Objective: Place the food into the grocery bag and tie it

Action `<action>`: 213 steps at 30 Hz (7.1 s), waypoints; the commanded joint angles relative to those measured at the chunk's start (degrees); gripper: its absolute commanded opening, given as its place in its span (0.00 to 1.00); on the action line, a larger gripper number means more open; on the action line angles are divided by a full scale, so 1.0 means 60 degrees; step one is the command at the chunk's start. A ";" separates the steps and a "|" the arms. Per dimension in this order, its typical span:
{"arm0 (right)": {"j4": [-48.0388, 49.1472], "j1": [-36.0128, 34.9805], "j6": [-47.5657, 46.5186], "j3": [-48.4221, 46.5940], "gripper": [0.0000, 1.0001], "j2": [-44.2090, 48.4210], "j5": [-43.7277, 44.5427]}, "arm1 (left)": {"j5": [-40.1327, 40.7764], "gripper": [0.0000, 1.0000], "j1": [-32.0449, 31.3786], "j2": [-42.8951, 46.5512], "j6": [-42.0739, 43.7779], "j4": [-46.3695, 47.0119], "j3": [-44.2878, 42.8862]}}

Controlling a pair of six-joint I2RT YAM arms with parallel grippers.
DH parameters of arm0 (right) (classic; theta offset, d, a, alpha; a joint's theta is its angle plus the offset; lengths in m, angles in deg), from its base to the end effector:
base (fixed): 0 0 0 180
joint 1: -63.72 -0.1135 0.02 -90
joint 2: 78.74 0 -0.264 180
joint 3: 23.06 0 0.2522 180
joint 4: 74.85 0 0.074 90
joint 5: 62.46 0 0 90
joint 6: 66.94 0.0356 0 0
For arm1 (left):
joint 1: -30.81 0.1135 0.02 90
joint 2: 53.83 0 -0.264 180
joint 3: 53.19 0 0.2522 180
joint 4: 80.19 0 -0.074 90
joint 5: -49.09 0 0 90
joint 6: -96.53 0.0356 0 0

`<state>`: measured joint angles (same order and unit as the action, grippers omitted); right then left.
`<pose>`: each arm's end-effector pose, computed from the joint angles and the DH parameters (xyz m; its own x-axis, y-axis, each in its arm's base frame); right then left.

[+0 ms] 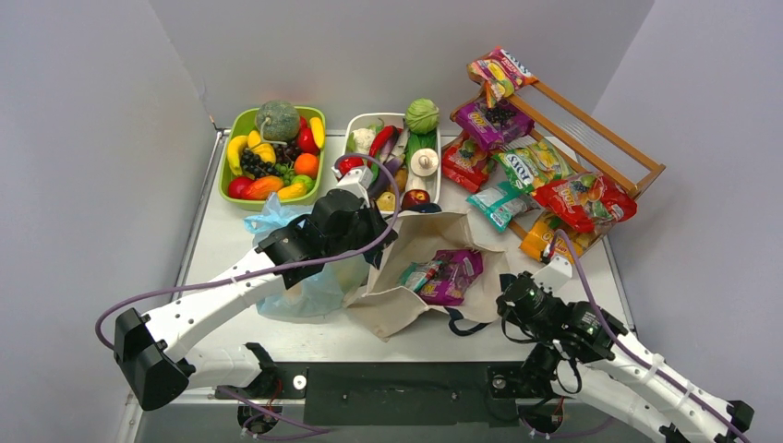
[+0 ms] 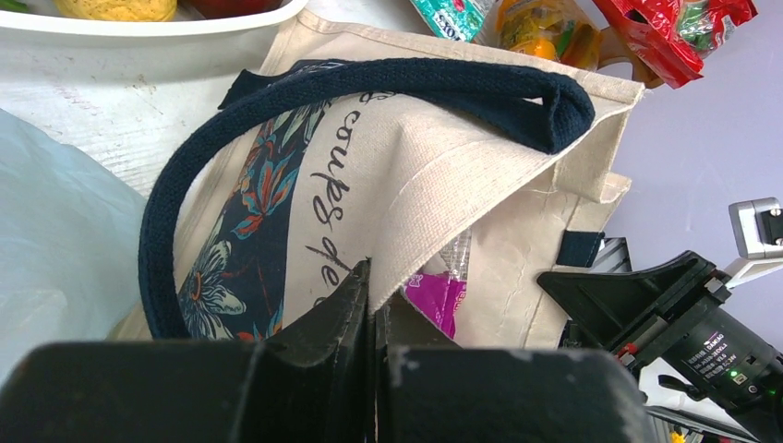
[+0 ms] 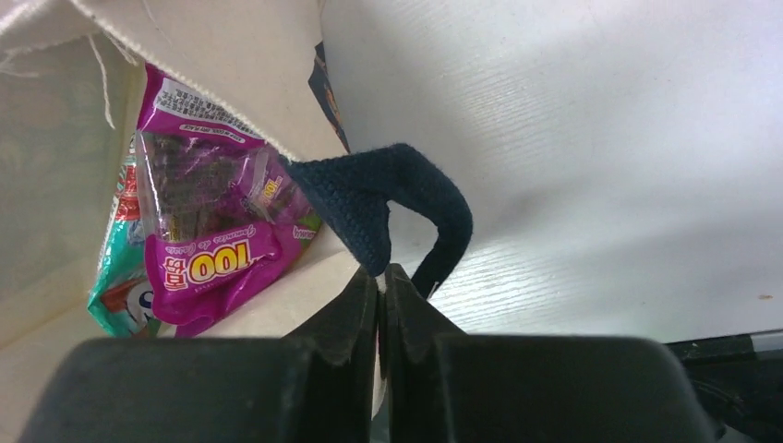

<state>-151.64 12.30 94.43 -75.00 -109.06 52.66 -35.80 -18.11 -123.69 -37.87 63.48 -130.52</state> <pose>0.0662 0.0588 0.2525 -0.6910 0.5097 -0.5127 0.3073 0.8490 0.4299 0.1831 -0.2052 0.3413 -0.7160 -0.2391 -0.6558 0.2779 0.7642 -0.5821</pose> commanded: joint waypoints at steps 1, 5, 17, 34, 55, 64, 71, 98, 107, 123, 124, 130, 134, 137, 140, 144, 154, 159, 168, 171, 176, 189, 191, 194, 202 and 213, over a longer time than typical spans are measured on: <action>0.0483 0.0000 -0.0629 -0.0801 0.00 -0.0439 0.0522 | -0.0127 0.00 0.0046 0.0291 -0.0059 0.0262 -0.0124; 0.0271 0.0081 -0.1640 -0.2097 0.00 -0.0927 0.0979 | -0.0160 0.00 0.0053 0.0340 -0.0166 -0.0096 -0.0366; 0.0008 0.0614 -0.4518 -0.6555 0.00 -0.3603 0.1884 | -0.0358 0.00 -0.0163 0.0817 -0.1323 -0.0712 -0.1042; 0.1992 0.3363 -0.6563 -0.6084 0.32 -0.4852 -0.2401 | 0.0350 0.32 -0.0798 0.1559 -0.2698 -0.0089 0.0834; 0.1204 0.3343 -0.6188 -0.6589 0.69 -0.3747 -0.2769 | 0.1196 0.71 -0.0774 0.1541 0.1872 -0.4155 -0.3440; 0.1221 0.3343 -0.6182 -0.6166 0.69 -0.3386 -0.2755 | 0.3249 0.71 -0.0724 0.1595 0.4826 -0.6673 -0.5102; 0.1343 0.3347 -0.6081 -0.5717 0.69 -0.3166 -0.2820 | 0.4703 0.81 -0.0670 0.2719 0.7026 -0.6459 -0.4140; 0.1476 0.3353 -0.5781 -0.4421 0.69 -0.2218 -0.3191 | 0.0907 0.85 0.3151 0.2637 1.2832 -0.5638 -0.1719; 0.1324 0.3343 -0.5806 -0.4292 0.69 -0.2101 -0.3163 | 0.1306 0.73 0.3694 0.1836 1.3563 -0.5874 -0.1453; 0.1505 0.3354 -0.5719 -0.4066 0.69 -0.2168 -0.3236 | 0.0334 0.39 0.3760 0.1313 1.3588 -0.5524 -0.1258; 0.1520 0.3351 -0.5716 -0.4056 0.69 -0.2167 -0.3246 | 0.0306 0.36 0.3760 0.1344 1.3578 -0.5485 -0.1235; 0.1644 0.3338 -0.5642 -0.4029 0.69 -0.2266 -0.3360 | 0.0363 0.00 0.3750 0.1640 1.2962 -0.5114 -0.1235; 0.1727 0.3340 -0.5568 -0.4056 0.69 -0.2283 -0.3435 | 0.0504 0.00 0.3756 0.1831 1.2191 -0.4836 -0.1498; 0.1733 0.3337 -0.5525 -0.4102 0.69 -0.2314 -0.3472 | 0.0728 0.00 0.3760 0.1865 1.1168 -0.4739 -0.1939; 0.1762 0.3332 -0.5471 -0.4122 0.68 -0.2327 -0.3503 | 0.0917 0.00 0.3760 0.1773 1.0346 -0.4910 -0.2361; 0.1809 0.3317 -0.5385 -0.4117 0.68 -0.2303 -0.3559 | 0.1257 0.00 0.3760 0.1583 0.8972 -0.5305 -0.2980; 0.1916 0.3275 -0.5229 -0.4038 0.68 -0.2274 -0.3666 | 0.2633 0.00 0.3787 0.0290 0.4969 -0.7236 -0.5394; 0.1967 0.3245 -0.5151 -0.4008 0.68 -0.2225 -0.3682 | 0.2176 0.00 0.3803 0.0674 0.3797 -0.6265 -0.5428; 0.1964 0.3219 -0.5016 -0.3893 0.68 -0.2069 -0.3534 | 0.0092 0.00 0.3804 0.0718 0.2540 -0.5297 -0.7181; 0.1977 0.3219 -0.4861 -0.3922 0.68 -0.2018 -0.3271 | -0.0720 0.00 0.3804 0.0686 0.1873 -0.4858 -0.7795; 0.1994 0.3232 -0.4624 -0.3972 0.68 -0.1870 -0.2922 | -0.1789 0.00 0.3799 0.0698 0.0946 -0.3730 -0.8212; 0.1993 0.3234 -0.3953 -0.3889 0.68 -0.1173 -0.1732 | -0.3802 0.00 0.3534 0.0797 -0.2178 0.0719 -0.7070; 0.1982 0.3228 -0.3895 -0.3886 0.68 -0.1095 -0.1612 | -0.3677 0.00 0.3290 0.0696 -0.2172 0.0847 -0.7044; 0.1965 0.3233 -0.3828 -0.3890 0.68 -0.1023 -0.1403 | -0.3124 0.00 0.2418 0.0548 -0.1956 0.1030 -0.6958; 0.1890 0.3248 -0.3766 -0.3905 0.68 -0.0936 -0.1311 | -0.1686 0.00 0.0161 -0.0408 -0.0982 0.1326 -0.7075; 0.1610 0.3252 -0.3844 -0.3934 0.68 -0.0692 -0.1117 | -0.1696 0.00 -0.0276 -0.1408 -0.0583 0.1728 -0.7058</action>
<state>-142.06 32.12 71.40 -98.47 -113.78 44.01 -46.84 -19.10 -132.17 -42.92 67.65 -172.07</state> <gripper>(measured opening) 0.679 0.009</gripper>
